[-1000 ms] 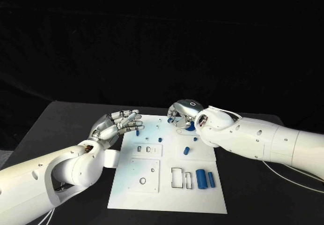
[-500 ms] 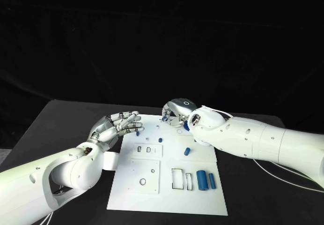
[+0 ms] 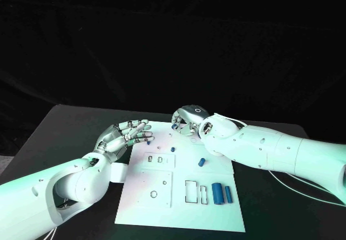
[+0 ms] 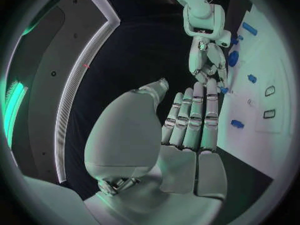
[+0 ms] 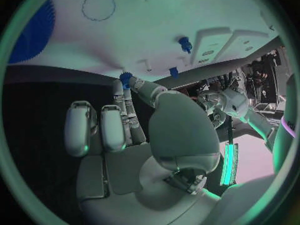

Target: Assemble the parts on the task board

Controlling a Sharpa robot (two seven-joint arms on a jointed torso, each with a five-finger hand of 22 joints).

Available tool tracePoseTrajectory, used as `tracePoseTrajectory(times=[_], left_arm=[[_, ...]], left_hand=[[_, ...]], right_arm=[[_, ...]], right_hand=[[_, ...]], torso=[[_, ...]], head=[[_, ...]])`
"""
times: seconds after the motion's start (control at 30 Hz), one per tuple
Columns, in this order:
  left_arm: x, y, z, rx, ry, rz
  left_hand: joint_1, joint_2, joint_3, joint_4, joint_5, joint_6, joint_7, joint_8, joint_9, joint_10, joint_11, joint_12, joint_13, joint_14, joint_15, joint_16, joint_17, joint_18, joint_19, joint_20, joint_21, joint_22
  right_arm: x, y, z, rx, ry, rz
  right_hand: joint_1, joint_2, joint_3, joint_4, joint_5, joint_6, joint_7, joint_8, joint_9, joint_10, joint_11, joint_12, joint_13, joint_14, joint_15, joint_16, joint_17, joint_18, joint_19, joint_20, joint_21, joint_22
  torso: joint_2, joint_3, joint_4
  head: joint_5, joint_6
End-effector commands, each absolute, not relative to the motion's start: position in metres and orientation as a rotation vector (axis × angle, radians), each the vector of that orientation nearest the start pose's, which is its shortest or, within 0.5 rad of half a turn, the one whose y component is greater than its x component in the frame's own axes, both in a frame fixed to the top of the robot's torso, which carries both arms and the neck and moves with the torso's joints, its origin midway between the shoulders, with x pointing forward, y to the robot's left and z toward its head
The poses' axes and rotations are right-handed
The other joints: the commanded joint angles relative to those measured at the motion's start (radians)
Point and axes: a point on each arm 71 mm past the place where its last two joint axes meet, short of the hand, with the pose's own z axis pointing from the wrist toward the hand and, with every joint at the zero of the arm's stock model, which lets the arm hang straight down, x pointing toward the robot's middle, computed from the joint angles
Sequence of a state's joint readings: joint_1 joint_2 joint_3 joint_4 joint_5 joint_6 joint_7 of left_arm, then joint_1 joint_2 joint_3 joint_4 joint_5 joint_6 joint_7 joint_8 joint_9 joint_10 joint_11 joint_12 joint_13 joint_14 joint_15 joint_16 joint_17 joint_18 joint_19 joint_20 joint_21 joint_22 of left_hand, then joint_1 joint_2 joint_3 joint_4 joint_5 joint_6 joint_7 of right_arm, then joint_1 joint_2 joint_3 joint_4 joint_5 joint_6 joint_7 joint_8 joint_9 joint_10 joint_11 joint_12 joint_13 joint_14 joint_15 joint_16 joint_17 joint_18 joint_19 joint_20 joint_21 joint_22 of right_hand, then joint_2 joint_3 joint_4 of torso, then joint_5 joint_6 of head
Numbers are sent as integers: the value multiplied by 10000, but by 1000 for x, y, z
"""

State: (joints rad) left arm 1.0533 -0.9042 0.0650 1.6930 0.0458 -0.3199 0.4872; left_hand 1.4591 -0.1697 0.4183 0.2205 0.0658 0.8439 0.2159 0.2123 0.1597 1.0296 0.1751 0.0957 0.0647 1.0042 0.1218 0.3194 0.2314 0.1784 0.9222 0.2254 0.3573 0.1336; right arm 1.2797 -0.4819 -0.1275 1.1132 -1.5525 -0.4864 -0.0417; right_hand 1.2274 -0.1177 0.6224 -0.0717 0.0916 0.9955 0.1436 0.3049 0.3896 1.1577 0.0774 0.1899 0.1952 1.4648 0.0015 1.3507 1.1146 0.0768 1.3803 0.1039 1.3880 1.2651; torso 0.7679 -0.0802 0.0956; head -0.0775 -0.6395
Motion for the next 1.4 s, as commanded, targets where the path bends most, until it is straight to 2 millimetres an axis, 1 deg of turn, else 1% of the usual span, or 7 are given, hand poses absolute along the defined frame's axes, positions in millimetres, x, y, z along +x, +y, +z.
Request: tracePoseTrajectory(times=[0.03,0.5,0.7,0.77,0.87,1.23,1.4], left_arm=[[445,191,-186,-12043,13372,-17398],[445,190,-185,-12052,13411,-17407],[445,191,-186,-12067,13424,-17377],[445,191,-186,-12073,13429,-17363],[446,192,-186,-12080,13433,-17343],[446,198,-186,-12117,13377,-17216],[447,200,-187,-12170,13341,-17149]], left_hand=[[-19,1,56,-5,-28,27,247,-43,-13,41,56,-51,-1,-33,71,-56,15,34,1,34,18,-8],[-19,1,56,-5,-28,27,247,-43,-13,41,56,-51,-1,-33,71,-56,15,34,1,34,18,-8],[-23,-1,65,-13,-30,26,251,-48,-14,40,59,-62,-1,-38,73,-63,19,33,-2,35,18,-11],[-23,-1,65,-13,-30,26,251,-48,-14,40,59,-62,-1,-38,73,-63,19,33,-2,35,18,-11],[-28,-7,68,-19,-32,20,256,-54,-16,35,63,-71,-3,-42,75,-68,22,33,-6,37,16,-13],[-39,-17,80,-34,-35,0,273,-72,-22,18,76,-99,-5,-53,83,-82,30,32,-14,41,13,-19],[-39,-17,80,-34,-35,0,273,-72,-22,18,76,-99,-5,-53,83,-82,30,32,-14,41,13,-19]], right_arm=[[554,-124,-178,-3179,14434,5697],[560,-122,-181,-3212,14622,5474],[561,-123,-181,-3159,14565,5511],[560,-124,-181,-3115,14520,5519],[558,-127,-180,-3064,14488,5548],[537,-167,-170,-2157,14524,5853],[529,-197,-165,-1224,15209,5656]], right_hand=[[-51,-111,-8,63,48,22,1,41,-7,37,3,-26,7,252,-20,38,10,-92,21,23,4,-2],[-155,-196,0,134,16,-120,42,-29,23,-98,46,-114,-22,209,10,-19,-146,-52,-111,41,-112,-174],[-289,-397,65,228,-45,-586,263,-337,-13,-570,251,-387,-161,93,172,-186,-519,17,-364,159,-347,-500],[-474,-680,-110,328,52,-1201,483,-755,-122,-1177,435,-638,-323,-69,363,-446,-1018,158,-813,308,-800,-1142],[-522,-823,-284,359,59,-1386,557,-900,-146,-1399,534,-661,-373,-149,402,-580,-1283,232,-1030,382,-1043,-1476],[-502,-852,-531,459,208,-1213,500,-881,-69,-1259,474,-382,-354,-151,374,-584,-1343,237,-972,401,-1063,-1431],[-335,-805,-532,507,559,-1608,374,-1215,-127,603,155,626,99,-23,131,-361,-1050,119,-562,217,-698,-842]], torso=[[28,-1,7],[61,-18,0],[52,-18,-15],[54,-19,-19],[57,-19,-18],[13,-10,-111],[-18,5,-196]], head=[[7,14],[17,-6],[50,-19],[55,-6],[49,6],[89,92],[63,116]])
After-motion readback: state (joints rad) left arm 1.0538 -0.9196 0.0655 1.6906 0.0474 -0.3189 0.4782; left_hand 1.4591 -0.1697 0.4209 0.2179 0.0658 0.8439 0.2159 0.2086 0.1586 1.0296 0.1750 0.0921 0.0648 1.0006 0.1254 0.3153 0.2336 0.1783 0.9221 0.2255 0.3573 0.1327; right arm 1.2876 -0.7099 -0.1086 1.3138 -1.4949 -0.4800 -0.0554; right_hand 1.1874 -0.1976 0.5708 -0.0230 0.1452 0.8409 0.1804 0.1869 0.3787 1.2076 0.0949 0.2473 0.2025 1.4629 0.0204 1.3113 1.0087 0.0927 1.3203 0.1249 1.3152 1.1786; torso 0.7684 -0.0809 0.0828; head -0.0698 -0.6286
